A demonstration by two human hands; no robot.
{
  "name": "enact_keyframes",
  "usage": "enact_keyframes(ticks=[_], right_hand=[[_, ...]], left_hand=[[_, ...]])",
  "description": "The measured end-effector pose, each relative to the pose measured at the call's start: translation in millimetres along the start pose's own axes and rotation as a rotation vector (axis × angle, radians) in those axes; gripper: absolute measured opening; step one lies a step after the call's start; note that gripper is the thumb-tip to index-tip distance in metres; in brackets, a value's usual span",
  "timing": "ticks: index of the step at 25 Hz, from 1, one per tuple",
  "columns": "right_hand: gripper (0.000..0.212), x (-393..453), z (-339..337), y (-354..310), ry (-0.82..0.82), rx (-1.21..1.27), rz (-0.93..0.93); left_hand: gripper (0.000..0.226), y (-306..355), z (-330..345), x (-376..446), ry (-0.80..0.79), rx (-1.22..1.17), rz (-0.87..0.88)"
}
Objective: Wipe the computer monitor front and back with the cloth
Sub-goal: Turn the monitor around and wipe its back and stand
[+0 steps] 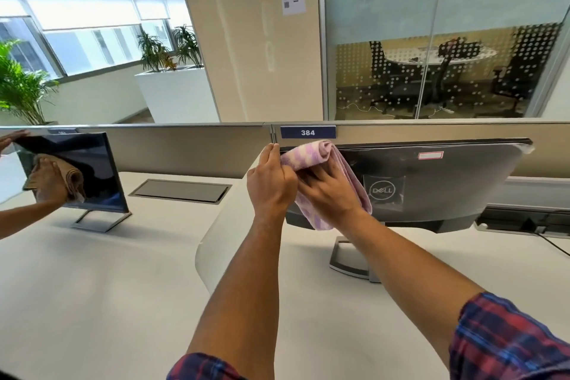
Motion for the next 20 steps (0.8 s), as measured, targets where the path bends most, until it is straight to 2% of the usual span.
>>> enact_keyframes(ticks=[4, 7, 9, 11, 13, 15, 17, 20], right_hand=[[0.075, -19, 14, -21, -0.122, 0.029, -0.125], [0.056, -9, -1, -15, 0.016, -0.014, 0.022], [0.051, 1, -5, -11, 0.093, -0.018, 0.07], [0.05, -4, 7, -18, 0.068, -0.021, -0.049], [0.045, -17, 21, -28, -0.032, -0.014, -0.229], [0.04, -27, 30, -33, -0.089, -0.005, -0.313], [0.04, -23, 32, -30, -0.005, 0.045, -0.28], [0.045, -20, 33, -14, 0.2, 0.007, -0.082]], left_hand=[[0.06, 5, 0, -3, 0.007, 0.024, 0.019], [0.06, 4, 1, -5, 0.022, 0.016, 0.023], [0.06, 3, 2, -4, 0.043, 0.016, 0.028], [0.063, 2, 4, -2, 0.063, 0.036, 0.031], [0.063, 3, 9, -2, 0.082, 0.063, 0.021], [0.062, 6, 13, -4, 0.102, 0.066, -0.008], [0.061, 7, 16, -5, 0.123, 0.072, -0.011], [0.059, 5, 21, -4, 0.146, 0.083, 0.005]])
Point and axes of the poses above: each hand's wrist, its own x-axis towards the middle knuckle, its own z-axis out of the palm, y = z × x, the point moved 2 cm from there along x, towards the middle knuckle, and after that the axes turned 11 degrees about -z, right-handed, at the moved point
